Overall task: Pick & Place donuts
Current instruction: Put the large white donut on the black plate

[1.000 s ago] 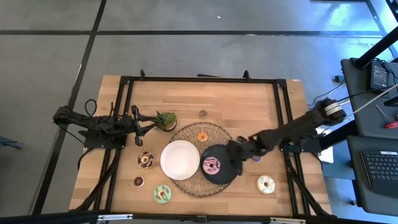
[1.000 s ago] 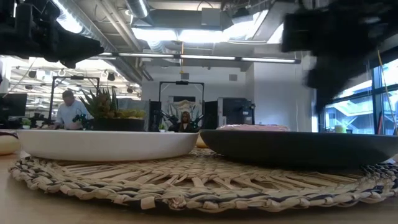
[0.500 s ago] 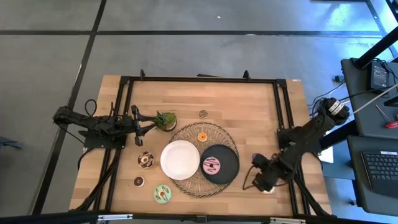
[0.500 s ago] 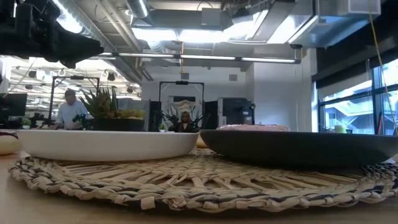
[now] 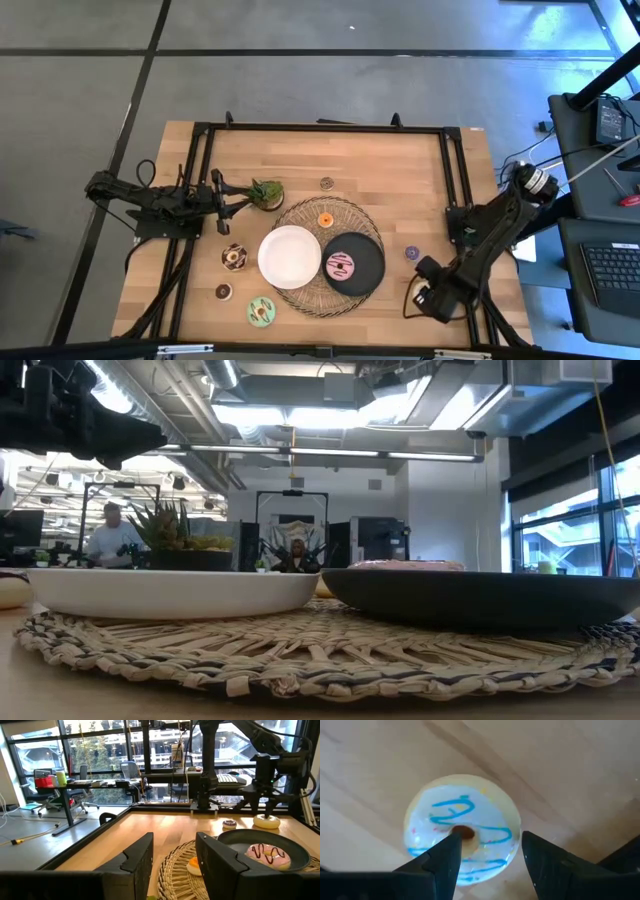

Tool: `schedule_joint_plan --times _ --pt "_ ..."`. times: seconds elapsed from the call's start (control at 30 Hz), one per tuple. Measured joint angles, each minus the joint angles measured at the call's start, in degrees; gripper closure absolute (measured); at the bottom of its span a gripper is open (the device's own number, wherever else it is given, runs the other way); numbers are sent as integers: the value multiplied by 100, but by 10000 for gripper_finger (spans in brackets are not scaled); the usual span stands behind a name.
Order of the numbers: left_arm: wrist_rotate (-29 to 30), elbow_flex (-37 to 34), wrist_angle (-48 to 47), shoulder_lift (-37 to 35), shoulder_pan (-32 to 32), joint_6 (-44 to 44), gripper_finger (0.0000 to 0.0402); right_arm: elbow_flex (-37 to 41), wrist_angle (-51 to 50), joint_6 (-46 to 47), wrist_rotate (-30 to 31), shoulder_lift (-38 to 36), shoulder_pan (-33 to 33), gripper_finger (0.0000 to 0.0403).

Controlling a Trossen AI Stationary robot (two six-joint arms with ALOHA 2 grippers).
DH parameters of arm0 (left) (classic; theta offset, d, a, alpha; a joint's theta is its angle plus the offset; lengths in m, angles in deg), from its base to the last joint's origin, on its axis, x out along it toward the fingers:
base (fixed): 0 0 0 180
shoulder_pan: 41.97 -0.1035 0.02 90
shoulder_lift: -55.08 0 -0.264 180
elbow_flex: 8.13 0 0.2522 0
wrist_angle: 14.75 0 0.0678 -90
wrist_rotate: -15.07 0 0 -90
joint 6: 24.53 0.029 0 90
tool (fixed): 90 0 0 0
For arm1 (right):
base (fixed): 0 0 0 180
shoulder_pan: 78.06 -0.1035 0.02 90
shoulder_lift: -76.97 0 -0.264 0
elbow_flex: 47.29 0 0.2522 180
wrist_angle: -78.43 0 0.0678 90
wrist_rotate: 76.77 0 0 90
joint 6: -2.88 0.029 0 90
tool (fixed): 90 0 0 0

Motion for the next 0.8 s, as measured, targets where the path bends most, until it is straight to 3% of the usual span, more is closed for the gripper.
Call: schedule_joint_plan --times 0.27,0.63,0.8 --pt "0 1 0 0 0 -6 258 4 -56 -107 -508 280 96 207" --pt "-2 0 0 0 -2 -6 258 4 -73 -305 -640 280 140 338" --pt "-9 0 0 0 -1 -4 258 -3 -332 -268 -640 41 145 373"
